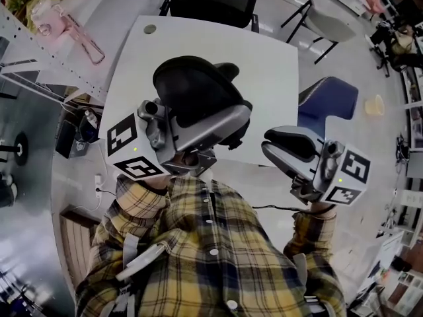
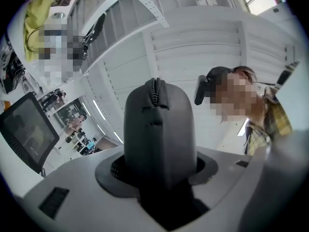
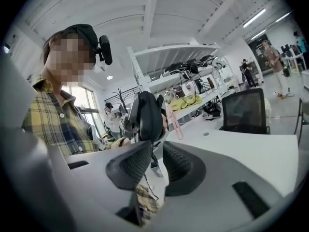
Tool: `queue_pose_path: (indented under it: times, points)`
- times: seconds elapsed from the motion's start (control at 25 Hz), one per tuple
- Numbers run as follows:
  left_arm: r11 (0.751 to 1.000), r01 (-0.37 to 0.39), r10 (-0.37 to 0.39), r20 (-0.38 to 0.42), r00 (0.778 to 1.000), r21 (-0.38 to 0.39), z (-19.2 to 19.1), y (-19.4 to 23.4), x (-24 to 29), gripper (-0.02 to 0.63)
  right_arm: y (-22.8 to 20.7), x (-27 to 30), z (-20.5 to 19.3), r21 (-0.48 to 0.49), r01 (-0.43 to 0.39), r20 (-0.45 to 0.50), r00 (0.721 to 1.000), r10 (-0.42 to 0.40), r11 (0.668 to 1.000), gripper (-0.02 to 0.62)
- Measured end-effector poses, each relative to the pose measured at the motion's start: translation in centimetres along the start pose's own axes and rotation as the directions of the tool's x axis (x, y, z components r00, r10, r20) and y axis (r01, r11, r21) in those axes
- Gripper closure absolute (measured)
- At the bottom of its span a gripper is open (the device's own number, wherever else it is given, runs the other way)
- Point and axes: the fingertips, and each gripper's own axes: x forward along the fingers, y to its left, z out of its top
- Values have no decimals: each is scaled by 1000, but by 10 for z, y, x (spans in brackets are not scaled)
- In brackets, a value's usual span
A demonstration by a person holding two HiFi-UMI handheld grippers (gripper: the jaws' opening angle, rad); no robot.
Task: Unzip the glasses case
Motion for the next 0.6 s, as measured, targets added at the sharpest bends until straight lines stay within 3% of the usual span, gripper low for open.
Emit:
queue_pose_path:
  times: [0.24, 0.44, 0.6]
  points:
    - [989, -8, 38, -204, 978, 146, -28, -2, 5, 354, -7, -11, 31, -78, 185, 133, 976, -174, 980, 561]
    - [971, -1, 82, -325, 942, 241, -46, 0, 0, 354, -9, -13, 47, -142, 355, 235, 919, -317, 924, 584]
    - [963, -5, 105, -357, 928, 269, -52, 3, -3, 354, -12, -13, 50, -166, 465, 284, 867, -409, 870, 594]
